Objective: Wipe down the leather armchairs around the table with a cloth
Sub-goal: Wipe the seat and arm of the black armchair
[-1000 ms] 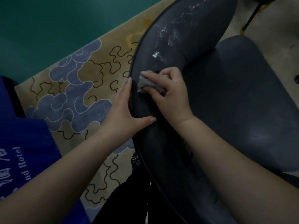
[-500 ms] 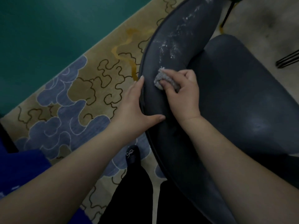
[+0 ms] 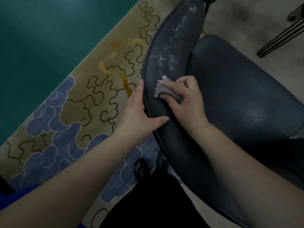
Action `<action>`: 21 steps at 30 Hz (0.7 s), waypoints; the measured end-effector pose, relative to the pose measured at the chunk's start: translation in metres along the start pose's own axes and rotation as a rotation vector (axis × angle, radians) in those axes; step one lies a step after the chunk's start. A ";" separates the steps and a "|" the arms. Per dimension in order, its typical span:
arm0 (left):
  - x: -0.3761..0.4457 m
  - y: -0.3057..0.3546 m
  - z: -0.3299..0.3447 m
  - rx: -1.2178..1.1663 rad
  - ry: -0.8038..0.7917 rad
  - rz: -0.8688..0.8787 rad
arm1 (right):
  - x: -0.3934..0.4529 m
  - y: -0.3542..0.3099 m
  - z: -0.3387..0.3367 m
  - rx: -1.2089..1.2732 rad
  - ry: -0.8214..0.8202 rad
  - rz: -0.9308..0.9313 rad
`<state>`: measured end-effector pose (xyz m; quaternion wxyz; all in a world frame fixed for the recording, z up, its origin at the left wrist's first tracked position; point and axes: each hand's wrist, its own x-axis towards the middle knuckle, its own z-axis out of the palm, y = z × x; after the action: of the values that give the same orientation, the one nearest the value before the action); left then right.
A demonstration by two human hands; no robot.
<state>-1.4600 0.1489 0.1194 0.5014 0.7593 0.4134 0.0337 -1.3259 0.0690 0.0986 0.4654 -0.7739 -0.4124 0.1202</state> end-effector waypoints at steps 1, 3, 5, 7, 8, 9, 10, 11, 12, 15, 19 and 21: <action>0.004 0.001 -0.001 0.013 0.002 -0.002 | 0.004 0.002 0.002 0.002 0.005 0.009; 0.011 0.003 -0.004 0.032 0.001 -0.002 | 0.024 0.004 0.007 0.014 0.028 0.043; 0.017 0.007 -0.007 0.036 0.003 -0.003 | 0.045 0.006 0.010 0.030 0.042 0.088; 0.025 0.011 -0.009 0.031 0.007 -0.014 | 0.051 0.008 0.009 0.042 0.035 0.101; 0.028 0.012 -0.010 0.025 -0.001 -0.017 | 0.045 0.009 0.007 0.042 0.029 0.074; 0.030 0.014 -0.011 0.015 -0.014 -0.019 | 0.037 0.008 0.006 0.040 0.018 0.034; 0.032 0.014 -0.012 0.001 -0.029 -0.028 | 0.028 0.007 0.004 0.037 0.002 -0.005; 0.033 0.014 -0.013 -0.016 -0.038 -0.037 | 0.022 0.007 0.003 0.035 -0.019 -0.034; 0.034 0.013 -0.013 -0.029 -0.041 -0.045 | 0.024 0.007 0.003 0.027 -0.042 -0.055; 0.033 0.012 -0.013 -0.007 -0.029 -0.058 | 0.059 0.007 0.008 -0.034 -0.058 -0.042; 0.037 0.010 -0.016 0.010 -0.029 -0.084 | 0.085 0.006 0.015 -0.006 -0.013 0.069; 0.042 0.010 -0.019 -0.002 -0.037 -0.086 | 0.062 0.005 0.012 0.007 -0.034 0.030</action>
<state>-1.4351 0.1892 0.1218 0.5105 0.7410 0.4363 -0.0015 -1.2909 0.1217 0.1000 0.4594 -0.7761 -0.4080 0.1416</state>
